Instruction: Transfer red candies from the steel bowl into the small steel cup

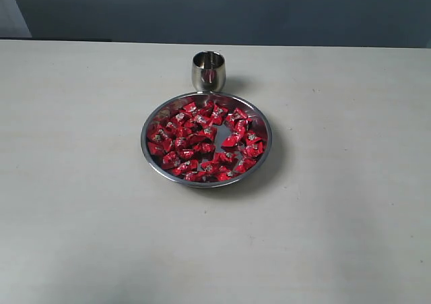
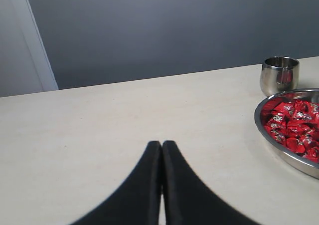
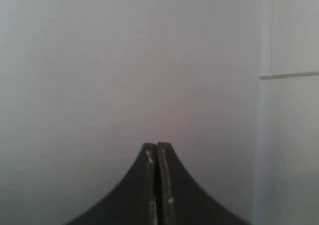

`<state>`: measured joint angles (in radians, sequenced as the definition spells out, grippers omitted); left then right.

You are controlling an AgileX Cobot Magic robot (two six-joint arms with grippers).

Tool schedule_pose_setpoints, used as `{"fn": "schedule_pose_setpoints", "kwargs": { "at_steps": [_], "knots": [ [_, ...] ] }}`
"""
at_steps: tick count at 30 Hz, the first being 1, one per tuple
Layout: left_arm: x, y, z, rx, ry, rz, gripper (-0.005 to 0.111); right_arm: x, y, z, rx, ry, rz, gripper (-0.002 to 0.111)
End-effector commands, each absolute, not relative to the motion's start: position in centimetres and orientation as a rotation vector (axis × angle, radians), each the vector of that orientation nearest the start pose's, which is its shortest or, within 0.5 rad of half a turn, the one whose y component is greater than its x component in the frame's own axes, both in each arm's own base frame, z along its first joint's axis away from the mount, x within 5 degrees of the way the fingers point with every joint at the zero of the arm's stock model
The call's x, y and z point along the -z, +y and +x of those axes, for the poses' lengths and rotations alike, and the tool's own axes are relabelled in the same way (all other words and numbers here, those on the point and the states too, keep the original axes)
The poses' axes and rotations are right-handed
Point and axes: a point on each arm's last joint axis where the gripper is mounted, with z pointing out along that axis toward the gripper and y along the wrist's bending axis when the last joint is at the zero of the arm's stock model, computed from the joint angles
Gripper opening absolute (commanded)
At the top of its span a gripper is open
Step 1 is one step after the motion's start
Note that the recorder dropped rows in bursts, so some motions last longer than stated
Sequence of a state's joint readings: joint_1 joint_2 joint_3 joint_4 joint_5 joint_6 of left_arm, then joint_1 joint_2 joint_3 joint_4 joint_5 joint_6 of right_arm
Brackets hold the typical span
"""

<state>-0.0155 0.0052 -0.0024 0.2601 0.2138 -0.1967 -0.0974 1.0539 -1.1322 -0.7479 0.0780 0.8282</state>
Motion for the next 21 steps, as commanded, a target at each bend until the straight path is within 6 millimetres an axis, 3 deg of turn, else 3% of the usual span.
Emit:
{"fn": "schedule_pose_setpoints", "kwargs": {
  "at_steps": [1,2,3,5,7,8,12,16,19,21],
  "knots": [
    [-19.5,0.4,5.6,-0.065,1.685,0.022,0.0,-42.9,-2.3,32.3,0.292,1.789,0.119,-0.001],
    [-19.5,0.4,5.6,-0.065,1.685,0.022,0.0,-41.7,-2.0,34.0,0.347,1.87,0.098,-0.001],
    [-19.5,0.4,5.6,-0.065,1.685,0.022,0.0,-38.8,-1.3,37.0,0.427,2.049,0.071,-0.001],
    [-19.5,0.4,5.6,-0.065,1.685,0.022,0.0,-33.9,0.4,39.8,0.419,2.366,-0.012,-0.001],
    [-19.5,0.4,5.6,-0.065,1.685,0.022,0.0,-29.6,3.8,41.7,0.154,2.571,-0.199,-0.001],
    [-19.5,0.4,5.6,-0.065,1.685,0.022,0.0,-27.6,6.7,42.4,-0.085,2.614,-0.34,-0.001],
    [-19.5,0.4,5.6,-0.065,1.685,0.022,0.0,-25.6,14.7,42.4,-0.482,2.517,-0.678,-0.001],
    [-19.5,0.4,5.6,-0.065,1.685,0.022,0.0,-25.3,19.2,41.4,-0.482,2.414,-0.941,0.0],
    [-19.5,0.4,5.6,-0.065,1.685,0.022,0.0,-24.6,22.2,40.8,-0.478,2.395,-1.057,0.014],
    [-19.5,0.4,5.6,-0.065,1.685,0.022,0.0,-24.0,23.6,40.7,-0.474,2.388,-1.109,0.031]
  ]
}}
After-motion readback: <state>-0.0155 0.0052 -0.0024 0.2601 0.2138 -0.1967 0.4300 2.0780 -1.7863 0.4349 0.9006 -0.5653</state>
